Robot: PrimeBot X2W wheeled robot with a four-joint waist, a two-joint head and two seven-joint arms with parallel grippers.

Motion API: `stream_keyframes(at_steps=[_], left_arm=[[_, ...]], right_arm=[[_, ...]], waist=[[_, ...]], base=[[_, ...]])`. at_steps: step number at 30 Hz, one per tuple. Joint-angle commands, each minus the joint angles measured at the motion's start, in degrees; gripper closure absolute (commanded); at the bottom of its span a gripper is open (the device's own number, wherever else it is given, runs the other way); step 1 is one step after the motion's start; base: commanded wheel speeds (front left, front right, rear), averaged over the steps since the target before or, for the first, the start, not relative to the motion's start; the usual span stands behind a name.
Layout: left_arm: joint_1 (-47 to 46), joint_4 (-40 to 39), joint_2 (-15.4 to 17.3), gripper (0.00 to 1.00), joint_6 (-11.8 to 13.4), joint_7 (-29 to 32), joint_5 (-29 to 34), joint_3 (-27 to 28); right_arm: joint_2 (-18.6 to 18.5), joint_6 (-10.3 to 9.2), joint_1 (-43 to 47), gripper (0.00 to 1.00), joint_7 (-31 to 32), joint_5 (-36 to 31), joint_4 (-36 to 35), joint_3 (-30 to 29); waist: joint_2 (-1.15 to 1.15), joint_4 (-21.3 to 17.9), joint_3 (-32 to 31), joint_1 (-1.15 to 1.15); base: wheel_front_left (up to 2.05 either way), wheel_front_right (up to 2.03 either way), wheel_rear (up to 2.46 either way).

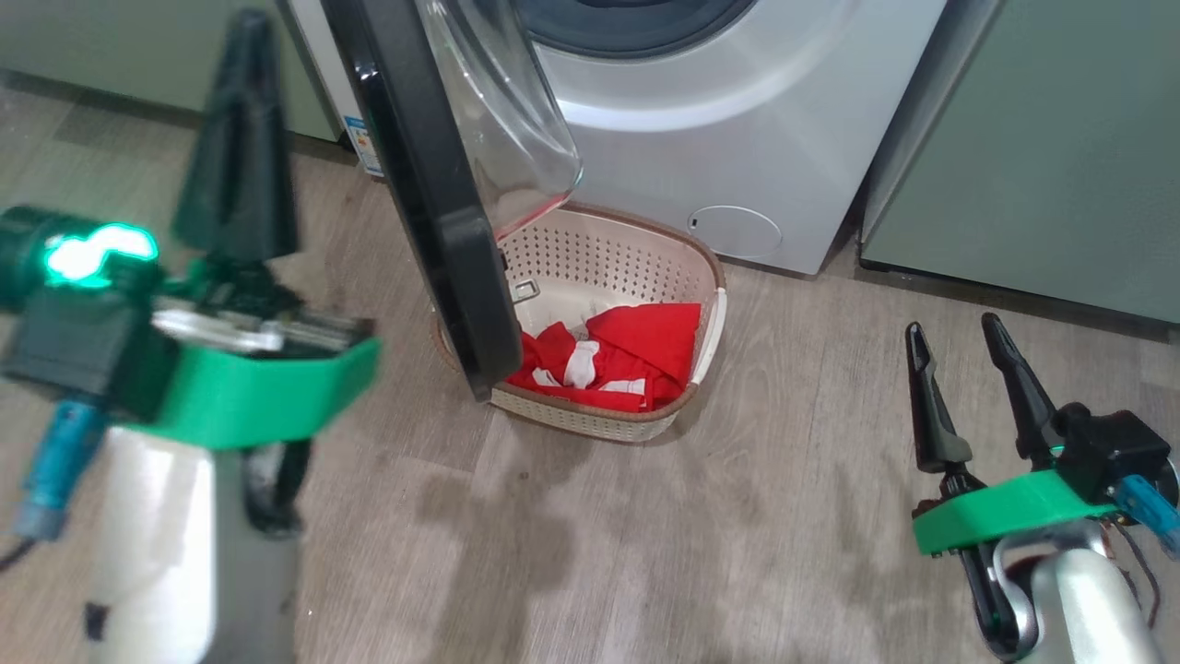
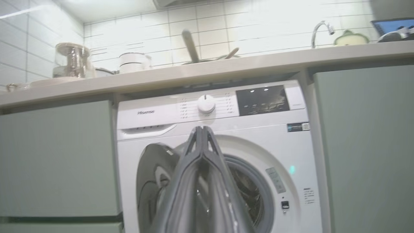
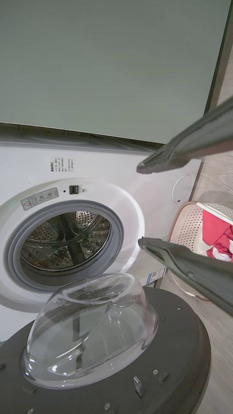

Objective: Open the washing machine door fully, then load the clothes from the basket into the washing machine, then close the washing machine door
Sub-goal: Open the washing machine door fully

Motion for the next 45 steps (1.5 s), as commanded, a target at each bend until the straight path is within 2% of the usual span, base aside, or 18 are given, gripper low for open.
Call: stream_keyframes(at_steps=[1,6,12,18,21,29,45], left_arm=[[-2.6,-2.5,0.7,1.00,0.1,-0.2,0.2,-0.2],[-3.0,-2.7,0.4,1.00,0.2,-0.2,-1.8,-10.3],[-1.2,2.8,0.3,1.00,1.2,1.4,-5.8,-22.8],[2.0,9.9,0.3,1.00,2.7,4.6,-8.0,-28.3],[3.5,11.8,0.3,1.00,3.7,5.2,-8.5,-29.0],[4.1,17.3,1.7,1.00,6.0,4.6,-10.0,-25.5],[2.1,21.5,3.5,1.00,7.7,2.6,-11.6,-21.2]], right_arm=[[0.1,0.00,-2.1,0.00,-0.2,0.4,-1.6,1.4],[0.1,0.00,-2.2,0.00,-0.1,0.3,-1.4,1.7],[0.1,0.00,-2.2,0.00,-0.1,0.4,-1.1,2.0],[0.1,0.00,-2.2,0.00,-0.2,0.5,-0.9,1.9],[0.1,0.00,-2.2,0.00,-0.2,0.5,-0.9,1.8],[0.1,0.00,-3.0,0.00,-0.1,0.3,-0.7,1.5],[0.1,0.00,-3.8,0.00,-0.2,0.4,0.0,1.4]], waist=[[0.00,-0.2,0.0,-0.01],[0.00,-1.1,0.3,-0.01],[0.00,-2.2,0.8,-0.01],[0.00,-2.6,1.4,-0.01],[0.00,-2.4,1.9,-0.01],[0.00,-1.6,2.9,-0.01],[0.00,-1.8,3.7,-0.01]], base=[[0.00,0.00,0.00],[0.00,0.00,0.00],[0.00,0.00,0.00],[0.00,0.00,0.00],[0.00,0.00,0.00],[0.00,0.00,0.00],[0.00,0.00,0.00]])
